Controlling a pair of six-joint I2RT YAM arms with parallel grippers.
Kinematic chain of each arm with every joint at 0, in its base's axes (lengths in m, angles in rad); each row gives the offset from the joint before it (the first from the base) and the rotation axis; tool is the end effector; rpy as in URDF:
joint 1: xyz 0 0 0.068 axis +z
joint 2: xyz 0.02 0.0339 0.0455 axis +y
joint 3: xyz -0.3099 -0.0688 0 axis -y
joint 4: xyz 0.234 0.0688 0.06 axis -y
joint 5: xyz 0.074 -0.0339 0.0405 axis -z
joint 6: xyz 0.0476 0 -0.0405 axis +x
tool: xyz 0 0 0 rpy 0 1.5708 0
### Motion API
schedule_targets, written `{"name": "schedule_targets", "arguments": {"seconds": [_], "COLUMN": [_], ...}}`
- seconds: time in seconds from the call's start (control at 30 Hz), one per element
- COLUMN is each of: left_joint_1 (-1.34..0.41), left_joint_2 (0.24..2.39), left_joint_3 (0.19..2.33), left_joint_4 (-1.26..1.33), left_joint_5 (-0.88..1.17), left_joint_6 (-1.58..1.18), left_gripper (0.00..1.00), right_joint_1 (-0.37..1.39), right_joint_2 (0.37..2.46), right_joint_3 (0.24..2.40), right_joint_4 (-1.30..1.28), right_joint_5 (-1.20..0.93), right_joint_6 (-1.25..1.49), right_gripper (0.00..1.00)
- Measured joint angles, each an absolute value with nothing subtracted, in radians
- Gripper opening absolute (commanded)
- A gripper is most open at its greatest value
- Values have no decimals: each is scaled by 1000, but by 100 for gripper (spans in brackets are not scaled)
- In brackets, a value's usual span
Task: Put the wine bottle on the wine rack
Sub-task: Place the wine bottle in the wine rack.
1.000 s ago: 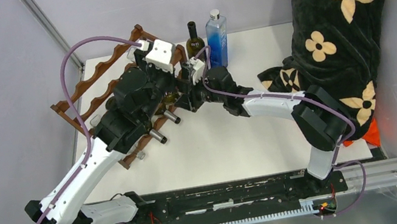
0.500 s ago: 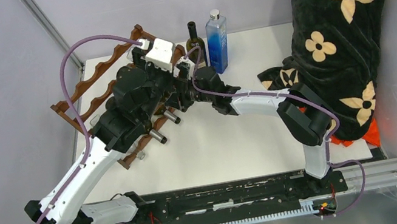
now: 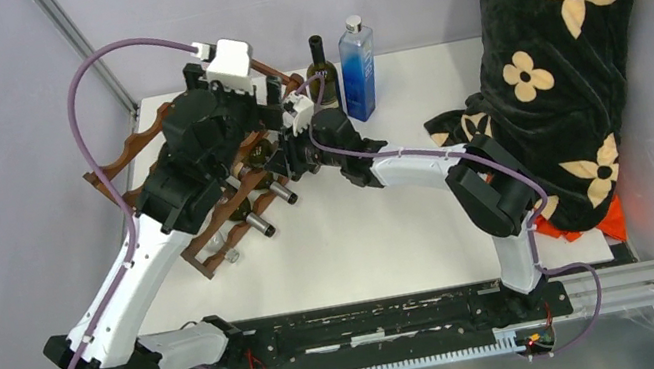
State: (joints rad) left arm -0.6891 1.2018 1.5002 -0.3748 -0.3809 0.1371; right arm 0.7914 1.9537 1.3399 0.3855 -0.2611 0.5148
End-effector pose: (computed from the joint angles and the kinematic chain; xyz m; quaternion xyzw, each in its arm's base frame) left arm 0.1904 -0.1339 0.5197 0.1714 0.7114 -0.0482 0.6799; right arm 0.3276 0.3490 0.2881 -0.1872 0.7578 0.4557 0.4278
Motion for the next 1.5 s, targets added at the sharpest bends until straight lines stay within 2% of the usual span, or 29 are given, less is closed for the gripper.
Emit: {"name": "schedule_targets", "arguments": {"seconds": [0.23,0.9,1.3,1.5], "left_joint_1": [-604,-569,-562,-562], "left_joint_2": [1201,1201,1203,1203], "left_joint_3": [1507,1510,1539,1539], "left_joint_4": [-396,-419,-422,-425], "left_joint_5": [-344,-305,-304,-303], "left_joint_6": [98,86,86,85], "left_gripper": [100,100,100,100], "right_joint_1": [795,811,819,823], "right_joint_2": [1973,2065,2107,2110], "right_joint_3": [1365,1470,1517,1518], "right_joint_4": [386,371,372,372], "right_joint_5": [-242,-202,-192,-183], "right_joint_6": [515,527,542,546], "right_gripper": [0,7,29,49]}}
